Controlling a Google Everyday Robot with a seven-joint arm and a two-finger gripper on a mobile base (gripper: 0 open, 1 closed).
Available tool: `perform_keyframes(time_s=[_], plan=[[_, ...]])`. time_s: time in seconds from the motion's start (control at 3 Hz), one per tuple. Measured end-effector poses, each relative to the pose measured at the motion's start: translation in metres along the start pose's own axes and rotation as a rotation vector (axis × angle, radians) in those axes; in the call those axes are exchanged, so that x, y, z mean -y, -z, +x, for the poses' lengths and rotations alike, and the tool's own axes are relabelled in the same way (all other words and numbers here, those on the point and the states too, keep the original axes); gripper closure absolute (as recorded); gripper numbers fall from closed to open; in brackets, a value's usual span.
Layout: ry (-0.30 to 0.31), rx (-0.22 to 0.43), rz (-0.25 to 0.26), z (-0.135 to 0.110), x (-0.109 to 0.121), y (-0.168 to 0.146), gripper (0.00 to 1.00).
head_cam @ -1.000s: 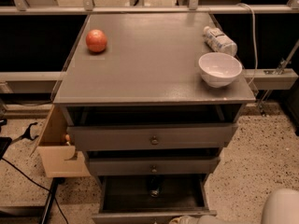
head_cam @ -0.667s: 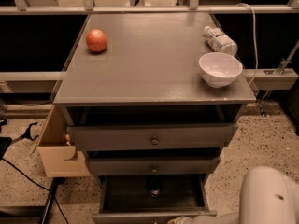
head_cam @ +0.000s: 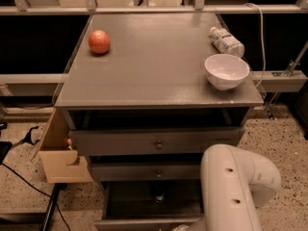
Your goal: Close bottom drawer
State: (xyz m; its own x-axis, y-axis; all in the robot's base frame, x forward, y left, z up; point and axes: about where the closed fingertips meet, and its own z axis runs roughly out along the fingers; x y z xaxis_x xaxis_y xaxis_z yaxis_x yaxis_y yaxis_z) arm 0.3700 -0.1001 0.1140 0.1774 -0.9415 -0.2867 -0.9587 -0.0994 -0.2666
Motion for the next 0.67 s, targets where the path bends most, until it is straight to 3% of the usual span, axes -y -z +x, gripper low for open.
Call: perform_keyframes(time_s=[0.33,0.67], plan=[[0.001,-0.019,0.036,0.0002,0.0112,-0.0020,1.00],[0.010,-0.007,0.034,-0.0014,0.0100,-0.0022,1.00]])
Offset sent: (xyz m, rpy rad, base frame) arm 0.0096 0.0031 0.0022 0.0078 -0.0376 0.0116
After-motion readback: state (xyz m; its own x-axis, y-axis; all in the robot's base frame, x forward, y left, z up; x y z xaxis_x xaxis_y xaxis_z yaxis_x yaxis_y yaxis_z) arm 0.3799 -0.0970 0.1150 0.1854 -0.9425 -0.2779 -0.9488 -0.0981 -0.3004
